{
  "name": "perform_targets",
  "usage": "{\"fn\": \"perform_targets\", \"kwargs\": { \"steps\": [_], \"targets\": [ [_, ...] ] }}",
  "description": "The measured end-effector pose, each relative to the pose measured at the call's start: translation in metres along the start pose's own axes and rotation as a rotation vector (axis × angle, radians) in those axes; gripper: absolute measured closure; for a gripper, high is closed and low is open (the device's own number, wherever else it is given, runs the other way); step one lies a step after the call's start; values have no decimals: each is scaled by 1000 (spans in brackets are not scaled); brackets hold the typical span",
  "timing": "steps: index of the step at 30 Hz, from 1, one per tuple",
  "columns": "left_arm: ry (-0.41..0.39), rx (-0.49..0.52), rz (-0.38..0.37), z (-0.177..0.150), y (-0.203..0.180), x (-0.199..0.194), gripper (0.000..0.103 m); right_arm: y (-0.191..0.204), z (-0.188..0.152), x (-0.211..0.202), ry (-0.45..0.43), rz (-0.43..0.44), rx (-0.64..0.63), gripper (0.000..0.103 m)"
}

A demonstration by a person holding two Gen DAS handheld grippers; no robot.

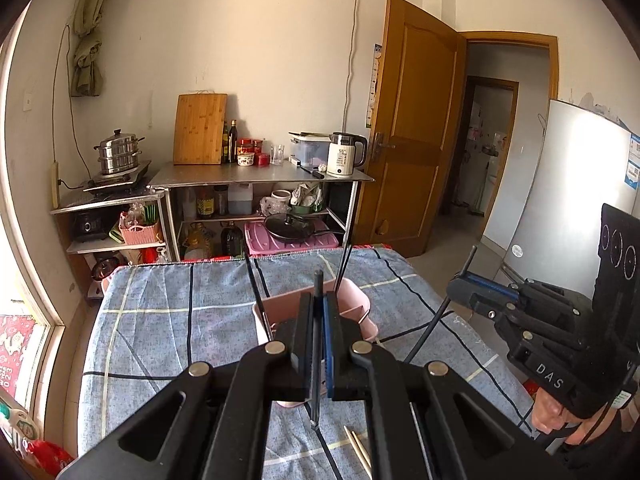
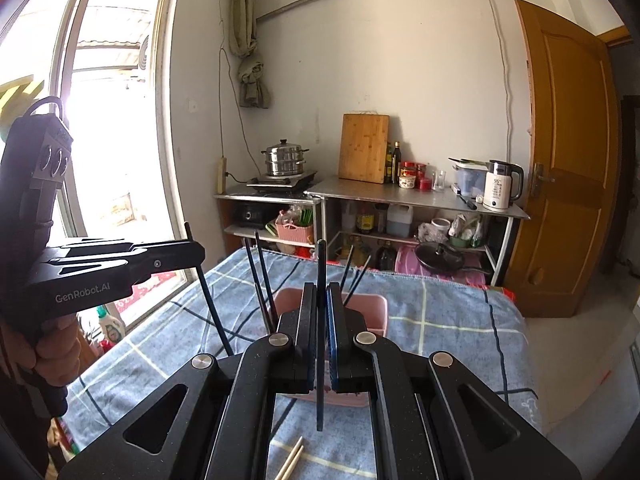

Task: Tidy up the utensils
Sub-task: 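Carry both black chopsticks up and lower them into the pink basket, then open both grippers to drop the chopsticks into the basket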

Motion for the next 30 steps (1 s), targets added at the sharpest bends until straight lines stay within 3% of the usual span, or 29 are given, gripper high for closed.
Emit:
{"fn": "perform_targets", "kwargs": {
  "steps": [16, 30],
  "targets": [
    [-86, -33, 37, 61, 32, 14, 98, 28, 56, 26, -99, 44, -3, 99],
    [25, -49, 18, 7, 31, 67, 98, -3, 1, 80, 57, 5, 50, 99]
  ]
}}
Point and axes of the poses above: each gripper's, at about its wrist camera, not at the fingertips, and x roughly the way its jaws point, y to its left, z to its top, the point moved 10 cm from there along x, roughly the way its jaws point, and after that the axes turned 13 degrees about x, right-handed, at the moved point
